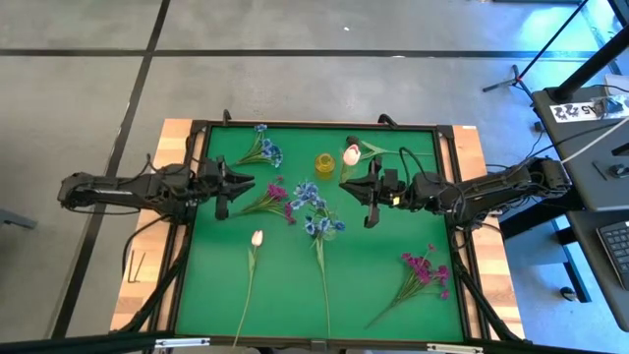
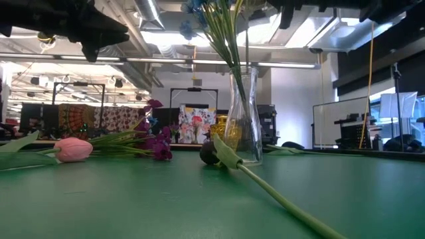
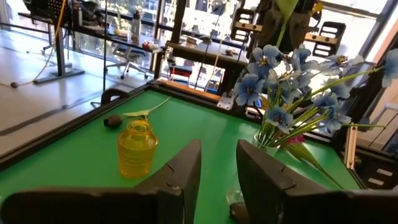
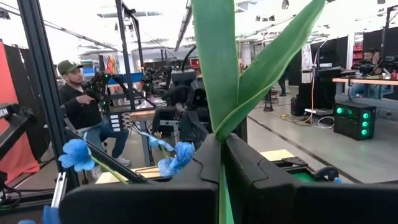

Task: Sort flowers into vase by color
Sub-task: Put the right pink flower into the transparent vase, then put the pink flower into the transparent vase

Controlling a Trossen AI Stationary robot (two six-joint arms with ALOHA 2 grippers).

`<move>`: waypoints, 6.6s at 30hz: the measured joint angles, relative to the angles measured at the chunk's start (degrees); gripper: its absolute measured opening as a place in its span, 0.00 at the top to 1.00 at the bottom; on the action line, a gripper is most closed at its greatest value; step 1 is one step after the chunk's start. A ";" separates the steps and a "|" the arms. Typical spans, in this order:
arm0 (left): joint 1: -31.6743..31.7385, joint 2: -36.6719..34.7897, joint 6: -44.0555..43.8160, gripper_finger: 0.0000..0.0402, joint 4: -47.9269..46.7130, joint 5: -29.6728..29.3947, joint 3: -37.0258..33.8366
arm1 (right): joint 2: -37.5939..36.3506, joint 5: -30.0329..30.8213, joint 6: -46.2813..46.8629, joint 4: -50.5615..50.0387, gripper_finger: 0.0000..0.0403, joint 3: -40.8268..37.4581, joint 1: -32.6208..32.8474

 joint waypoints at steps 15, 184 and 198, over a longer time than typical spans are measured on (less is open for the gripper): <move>0.00 2.74 -0.37 0.75 0.15 -0.22 0.24 | 0.02 3.57 -3.78 -2.85 0.98 -0.02 4.39; -29.55 67.94 -69.02 0.97 -20.86 -3.14 24.93 | -10.88 32.85 29.35 -76.46 0.55 10.88 24.27; -35.10 63.20 -63.82 1.00 -40.67 -10.56 37.83 | -10.88 32.83 27.45 -74.03 0.55 10.88 24.27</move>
